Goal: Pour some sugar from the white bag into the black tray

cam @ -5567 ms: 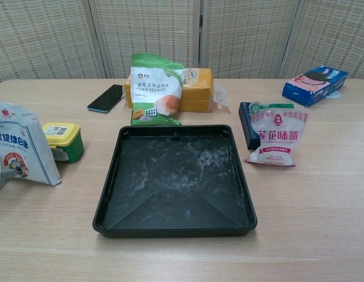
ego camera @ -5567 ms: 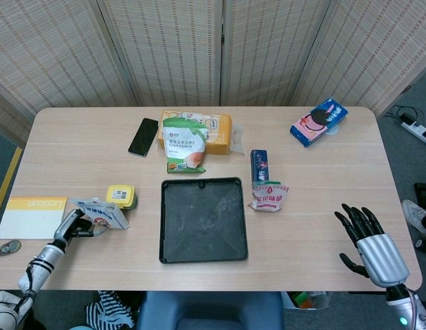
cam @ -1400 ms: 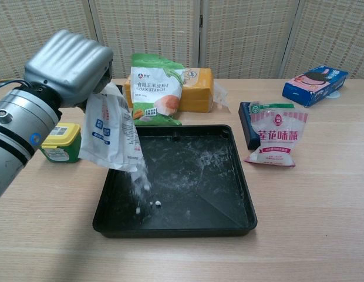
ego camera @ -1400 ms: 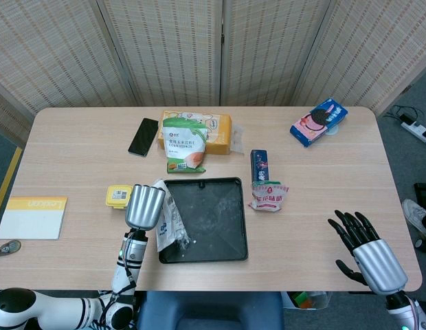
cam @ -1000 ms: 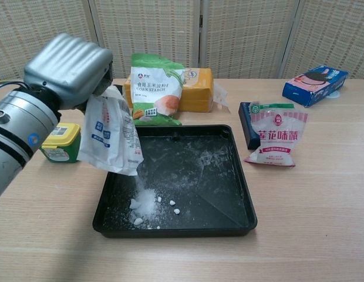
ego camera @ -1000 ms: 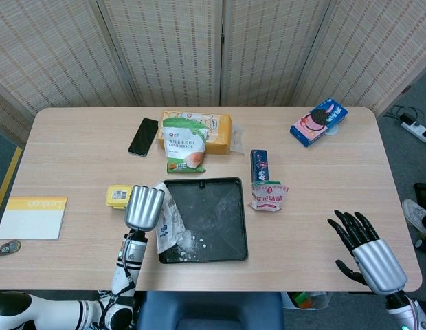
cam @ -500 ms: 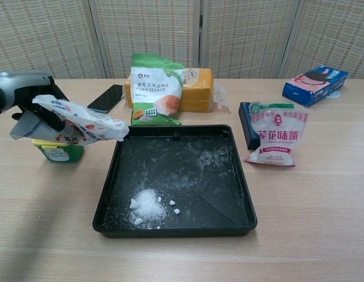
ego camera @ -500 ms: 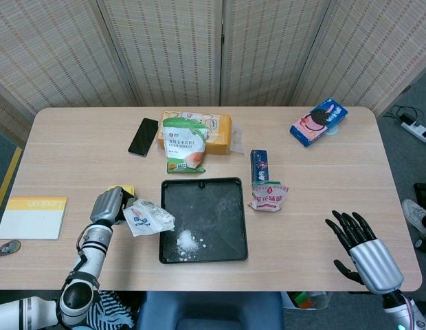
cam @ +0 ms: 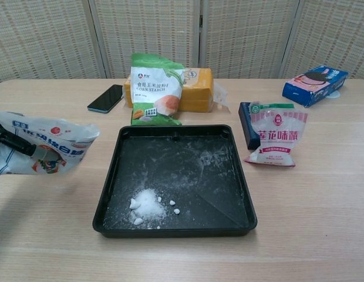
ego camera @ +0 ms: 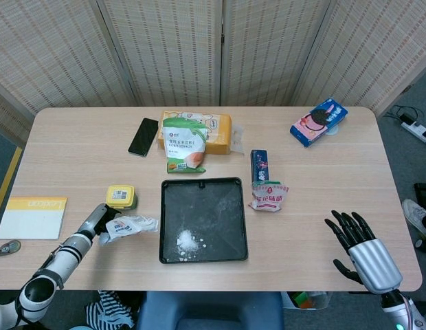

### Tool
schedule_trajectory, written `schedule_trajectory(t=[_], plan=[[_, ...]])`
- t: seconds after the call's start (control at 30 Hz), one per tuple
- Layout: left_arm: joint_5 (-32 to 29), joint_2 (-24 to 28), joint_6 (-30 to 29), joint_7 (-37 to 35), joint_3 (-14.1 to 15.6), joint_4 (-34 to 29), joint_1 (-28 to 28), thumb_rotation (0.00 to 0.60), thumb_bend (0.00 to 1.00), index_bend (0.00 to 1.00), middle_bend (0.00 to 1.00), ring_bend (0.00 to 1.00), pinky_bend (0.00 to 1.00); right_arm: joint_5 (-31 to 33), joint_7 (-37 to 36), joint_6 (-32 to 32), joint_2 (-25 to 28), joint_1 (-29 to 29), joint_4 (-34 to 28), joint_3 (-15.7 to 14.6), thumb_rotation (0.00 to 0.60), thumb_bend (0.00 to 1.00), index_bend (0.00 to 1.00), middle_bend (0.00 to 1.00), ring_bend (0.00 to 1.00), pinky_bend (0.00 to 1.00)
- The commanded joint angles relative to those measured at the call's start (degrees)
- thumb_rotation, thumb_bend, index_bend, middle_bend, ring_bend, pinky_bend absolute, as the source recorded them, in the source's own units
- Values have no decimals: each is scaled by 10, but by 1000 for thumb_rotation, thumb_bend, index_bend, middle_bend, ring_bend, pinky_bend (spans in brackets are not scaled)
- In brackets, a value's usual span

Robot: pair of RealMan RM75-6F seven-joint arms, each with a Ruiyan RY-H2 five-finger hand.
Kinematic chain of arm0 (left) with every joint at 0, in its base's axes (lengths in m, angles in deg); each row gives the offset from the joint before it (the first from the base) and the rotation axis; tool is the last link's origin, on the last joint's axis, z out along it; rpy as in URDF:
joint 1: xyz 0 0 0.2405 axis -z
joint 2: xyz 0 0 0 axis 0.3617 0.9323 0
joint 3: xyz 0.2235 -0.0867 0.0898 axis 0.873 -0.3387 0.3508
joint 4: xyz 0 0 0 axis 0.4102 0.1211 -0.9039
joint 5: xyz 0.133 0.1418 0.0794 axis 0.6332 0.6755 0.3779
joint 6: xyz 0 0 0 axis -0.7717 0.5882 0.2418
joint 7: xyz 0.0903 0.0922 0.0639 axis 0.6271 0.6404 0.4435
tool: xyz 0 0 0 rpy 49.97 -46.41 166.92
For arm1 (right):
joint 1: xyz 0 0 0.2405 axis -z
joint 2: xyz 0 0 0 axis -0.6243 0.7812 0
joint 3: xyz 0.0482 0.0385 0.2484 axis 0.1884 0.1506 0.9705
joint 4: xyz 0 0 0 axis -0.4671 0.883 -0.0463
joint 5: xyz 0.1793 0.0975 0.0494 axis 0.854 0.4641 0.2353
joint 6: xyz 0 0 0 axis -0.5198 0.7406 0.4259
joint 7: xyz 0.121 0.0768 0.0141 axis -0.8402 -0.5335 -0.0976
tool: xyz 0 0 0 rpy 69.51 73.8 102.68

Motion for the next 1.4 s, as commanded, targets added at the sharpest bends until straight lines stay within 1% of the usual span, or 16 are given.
schedule_trajectory(t=[0.03,0.2,0.33,0.43,0.5,0.57,0.7,0.9,1.0,1.07,1.17,1.4], plan=[[55,-17,58,-66,10,62,-16,600,226,956,969,1000,1000,0,0,-1,0,0,0,0,600,291,0,0,0,0],[105,-45,103,-122,17,127,-20,600,225,957,969,1000,1000,3,2,-1,-1,0,0,1,600,290,0,0,0,0],[126,-64,136,-167,17,170,-24,600,225,952,969,1000,1000,7,5,-7,-3,-2,0,2,600,291,0,0,0,0],[142,-71,151,-196,12,190,-28,600,225,915,959,1000,1000,7,8,-11,-4,-4,-1,2,600,291,0,0,0,0],[156,-76,147,-211,8,196,-33,600,223,853,910,1000,1000,6,9,-10,-4,-3,-1,1,600,290,0,0,0,0],[168,-80,141,-226,1,198,-38,600,217,767,840,1000,1000,6,10,-9,-4,-3,-2,1,600,291,0,0,0,0],[192,-76,136,-259,-14,195,-47,600,213,663,752,1000,1000,6,10,-9,-4,-3,-1,1,600,291,0,0,0,0],[207,-56,139,-305,-31,185,-56,600,211,551,634,1000,1000,7,12,-14,-5,-5,-2,1,600,291,0,0,0,0],[206,-50,141,-323,-31,187,-59,600,210,524,608,1000,1000,7,13,-13,-5,-5,-2,0,600,291,0,0,0,0],[205,-41,162,-341,-33,187,-61,600,210,511,597,1000,1000,6,14,-13,-5,-5,-2,0,600,290,0,0,0,0],[212,-36,174,-363,-45,190,-67,600,209,489,586,1000,1000,6,15,-14,-5,-5,-3,-1,600,291,0,0,0,0],[231,-12,175,-404,-78,169,-89,600,209,485,582,1000,1000,7,17,-16,-5,-6,-3,0,600,291,0,0,0,0]])
